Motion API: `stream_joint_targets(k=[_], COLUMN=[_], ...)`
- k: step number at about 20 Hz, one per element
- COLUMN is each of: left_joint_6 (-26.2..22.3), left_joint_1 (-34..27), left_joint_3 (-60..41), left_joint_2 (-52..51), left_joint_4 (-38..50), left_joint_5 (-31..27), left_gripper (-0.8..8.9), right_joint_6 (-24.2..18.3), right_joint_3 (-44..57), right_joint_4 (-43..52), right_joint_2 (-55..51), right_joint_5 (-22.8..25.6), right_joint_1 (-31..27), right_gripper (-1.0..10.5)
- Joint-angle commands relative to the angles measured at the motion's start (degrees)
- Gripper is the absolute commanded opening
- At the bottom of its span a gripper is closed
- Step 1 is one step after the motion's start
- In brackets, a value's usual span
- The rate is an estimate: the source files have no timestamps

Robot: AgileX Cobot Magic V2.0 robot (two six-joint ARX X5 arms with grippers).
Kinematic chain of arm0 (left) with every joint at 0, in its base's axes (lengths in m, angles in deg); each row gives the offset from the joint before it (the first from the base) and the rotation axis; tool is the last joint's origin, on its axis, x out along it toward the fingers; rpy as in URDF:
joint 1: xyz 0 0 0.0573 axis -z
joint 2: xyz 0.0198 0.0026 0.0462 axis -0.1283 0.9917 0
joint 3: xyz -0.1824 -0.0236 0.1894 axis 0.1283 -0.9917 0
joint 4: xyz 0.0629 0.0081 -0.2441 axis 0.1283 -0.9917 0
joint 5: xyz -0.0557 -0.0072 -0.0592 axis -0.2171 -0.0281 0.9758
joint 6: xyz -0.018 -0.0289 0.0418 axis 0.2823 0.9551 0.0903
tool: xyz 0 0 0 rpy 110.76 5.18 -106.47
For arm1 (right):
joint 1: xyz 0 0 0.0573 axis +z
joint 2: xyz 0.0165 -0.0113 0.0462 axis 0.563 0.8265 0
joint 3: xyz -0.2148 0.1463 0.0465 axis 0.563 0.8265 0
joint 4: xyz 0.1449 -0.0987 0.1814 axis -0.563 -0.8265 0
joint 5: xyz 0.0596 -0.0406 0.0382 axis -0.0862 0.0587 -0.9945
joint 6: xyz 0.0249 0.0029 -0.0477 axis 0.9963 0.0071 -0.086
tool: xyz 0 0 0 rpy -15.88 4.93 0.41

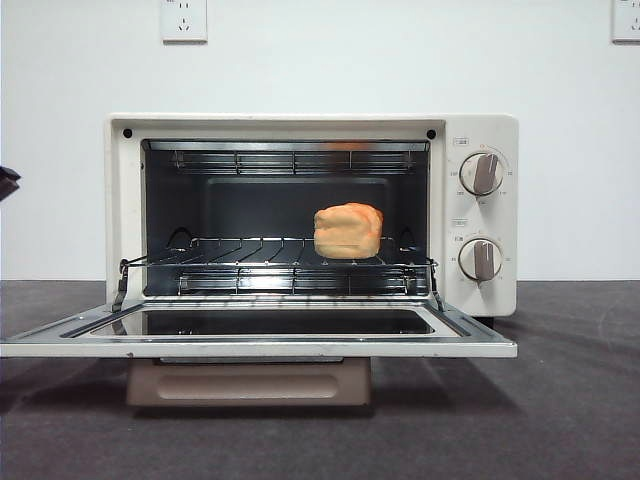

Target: The left arm flap open the oven, the right arm pick bread and place it into oven, the left arm flap close the oven

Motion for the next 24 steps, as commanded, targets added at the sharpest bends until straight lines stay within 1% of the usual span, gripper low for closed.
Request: stream_joint_targets(k=[1, 5, 14, 17, 19, 24], left_joint_6=[-0.28, -0.09, 2.34, 5.22, 8.02, 16.22], left_joint_1=[0.72, 1.05, 0.98, 0.55, 0.09, -1.29], left_joint_3=[0.33, 0.33, 0.37, 0.74, 1.01, 3.21], left_joint_2=[1.88, 3.02, 2.97, 2.54, 1.79, -0.98], left_joint_4=[1.27, 2.19, 5.92, 8.87, 11.89, 20.98], left_joint_5=[1.03, 2.43, 9.42, 13.68, 15.78, 16.79], left_gripper=[0.13, 0.13, 0.13, 0.13, 0.14, 0.14], right_joint_6=[-0.68, -0.68, -0.48, -0.44, -0.48, -0.46], right_joint_3=[-0.98, -0.98, -0.98, -0.98, -0.98, -0.98], right_joint_4=[0.63, 0.66, 0.68, 0.81, 1.03, 1.03], right_joint_2=[0.22, 0.22, 0.22, 0.22, 0.22, 0.22], right_joint_5=[0.15, 0.35, 0.35, 0.35, 0.35, 0.28], right_joint_1=[0.5, 0.5, 0.5, 0.5, 0.5, 0.5], right_gripper=[0.2, 0.2, 0.2, 0.2, 0.2, 0.2])
